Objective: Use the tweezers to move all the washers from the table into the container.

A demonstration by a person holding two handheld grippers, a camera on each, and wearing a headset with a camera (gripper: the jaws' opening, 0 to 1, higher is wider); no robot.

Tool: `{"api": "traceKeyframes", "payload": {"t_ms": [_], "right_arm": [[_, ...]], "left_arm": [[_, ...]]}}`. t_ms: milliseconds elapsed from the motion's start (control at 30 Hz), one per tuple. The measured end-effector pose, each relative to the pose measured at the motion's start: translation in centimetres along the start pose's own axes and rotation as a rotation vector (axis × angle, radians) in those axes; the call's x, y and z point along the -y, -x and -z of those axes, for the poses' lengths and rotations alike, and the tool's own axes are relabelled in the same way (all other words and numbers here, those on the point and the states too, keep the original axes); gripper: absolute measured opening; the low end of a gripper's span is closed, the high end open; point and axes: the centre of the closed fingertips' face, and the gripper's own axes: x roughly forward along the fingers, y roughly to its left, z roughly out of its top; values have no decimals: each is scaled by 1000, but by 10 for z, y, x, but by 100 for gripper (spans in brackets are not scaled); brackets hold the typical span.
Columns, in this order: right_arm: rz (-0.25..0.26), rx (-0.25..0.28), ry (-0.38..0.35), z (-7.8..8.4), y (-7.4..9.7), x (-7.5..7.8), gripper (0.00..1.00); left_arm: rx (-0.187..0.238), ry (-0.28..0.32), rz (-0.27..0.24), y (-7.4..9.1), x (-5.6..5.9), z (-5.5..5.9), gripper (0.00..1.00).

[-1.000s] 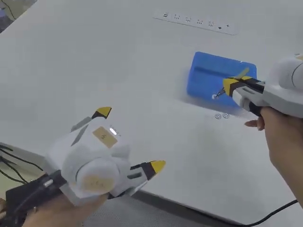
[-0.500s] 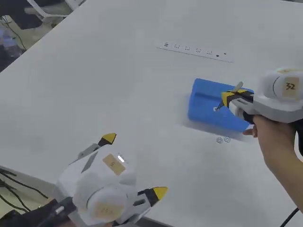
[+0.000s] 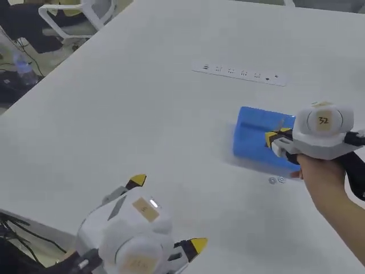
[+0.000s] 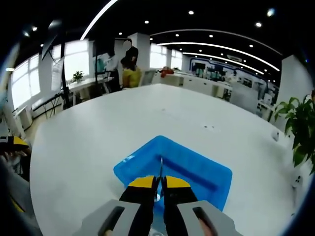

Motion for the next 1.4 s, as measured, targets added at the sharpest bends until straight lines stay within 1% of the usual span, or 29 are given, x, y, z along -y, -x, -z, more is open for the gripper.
{"api": "traceKeyframes", "payload": {"t_ms": [133,167,200,233,300,367,500,533,700,833,867,1000,1067,1133,1233,1300,1400], "right_arm": [[0,-7,-2,4,-2,1,2],[4,5,-3,4,-2,2,2],[9,-2,-5,4,-2,4,2],[10,7,-11,2,-3,5,2],[7,5,-48,2,-2,7,2],[2,8,-66,3,-1,7,3],[-6,1,-75,3,1,8,3],[-6,5,-80,2,3,8,3],[-10,55,-100,-13,16,10,3],[-16,89,-103,-23,32,6,3],[-17,105,-108,-26,38,5,3],[-15,135,-110,-30,51,4,3],[-15,135,-101,-28,57,1,3],[-6,127,-68,-23,62,0,3],[-20,106,-45,-13,65,-5,3],[-21,90,-45,-7,65,-5,3],[-37,69,-58,4,65,-8,3]], "left_arm": [[-9,0,-2,0,0,2,90],[-11,1,-2,-1,0,2,90],[-12,2,-3,-1,0,2,90],[-14,1,-3,-1,-1,3,90],[-16,0,-4,-1,-1,3,90],[-17,-1,-7,-1,-1,3,90],[-21,-1,-12,0,-2,4,89],[-20,-2,-12,0,-2,4,89],[-5,1,-18,1,-4,1,89],[9,4,-24,2,-5,-2,89],[12,8,-25,2,-5,-2,89],[18,12,-26,3,-6,-3,89],[16,12,-26,3,-6,-2,88],[17,10,-24,2,-5,-3,88],[20,7,-24,2,-5,-3,88],[24,9,-25,3,-5,-4,88],[22,12,-29,3,-6,-3,88]]}}
